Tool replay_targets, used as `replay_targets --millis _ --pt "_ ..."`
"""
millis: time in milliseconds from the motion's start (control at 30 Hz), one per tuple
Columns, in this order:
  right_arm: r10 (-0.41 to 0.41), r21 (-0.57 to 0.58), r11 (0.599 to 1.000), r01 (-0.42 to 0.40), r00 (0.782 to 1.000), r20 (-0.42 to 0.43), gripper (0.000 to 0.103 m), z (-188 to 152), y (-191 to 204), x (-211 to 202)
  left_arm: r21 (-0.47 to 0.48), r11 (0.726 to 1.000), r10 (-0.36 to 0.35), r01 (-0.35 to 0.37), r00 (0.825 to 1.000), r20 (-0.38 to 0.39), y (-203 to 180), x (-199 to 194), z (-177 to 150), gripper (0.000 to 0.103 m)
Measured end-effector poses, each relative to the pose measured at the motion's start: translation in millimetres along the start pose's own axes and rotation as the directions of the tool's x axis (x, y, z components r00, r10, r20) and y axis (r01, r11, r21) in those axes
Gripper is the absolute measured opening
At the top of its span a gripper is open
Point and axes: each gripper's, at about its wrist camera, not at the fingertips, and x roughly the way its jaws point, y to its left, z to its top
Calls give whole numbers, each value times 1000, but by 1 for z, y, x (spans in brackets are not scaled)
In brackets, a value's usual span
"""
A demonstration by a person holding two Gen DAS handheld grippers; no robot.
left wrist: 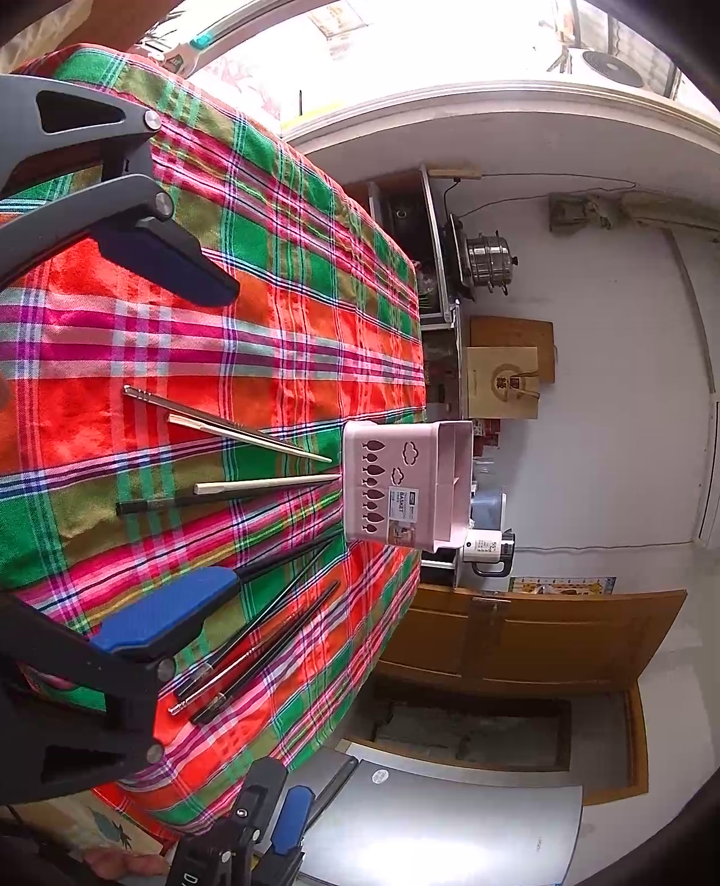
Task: Organize utensils
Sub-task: 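Lower the right tool onto black chopsticks and close it while the left tool grasps black chopsticks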
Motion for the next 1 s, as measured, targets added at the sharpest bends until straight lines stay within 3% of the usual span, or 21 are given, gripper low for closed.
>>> replay_targets --millis 267,367,500,600,767,1000 --pt "13 -10 1000 -13 1000 -29 74 11 -9 25 7 1000 24 -24 997 -70 18 40 14 93" --pt "17 -12 1000 -17 999 -48 74 18 -15 37 23 999 -37 40 992 -117 25 61 23 92" --pt "24 -6 1000 -25 997 -78 69 29 -25 57 64 996 -48 59 985 -166 27 91 36 87" --pt "19 -10 1000 -20 994 -109 62 37 -33 75 59 996 -57 70 978 -199 25 112 45 81" --pt "9 -16 1000 -12 981 -192 41 44 -45 113 68 986 -127 151 953 -275 9 143 54 58" --pt "19 6 1000 -19 963 -269 32 50 -62 152 54 972 -195 230 912 -362 -14 182 58 33"
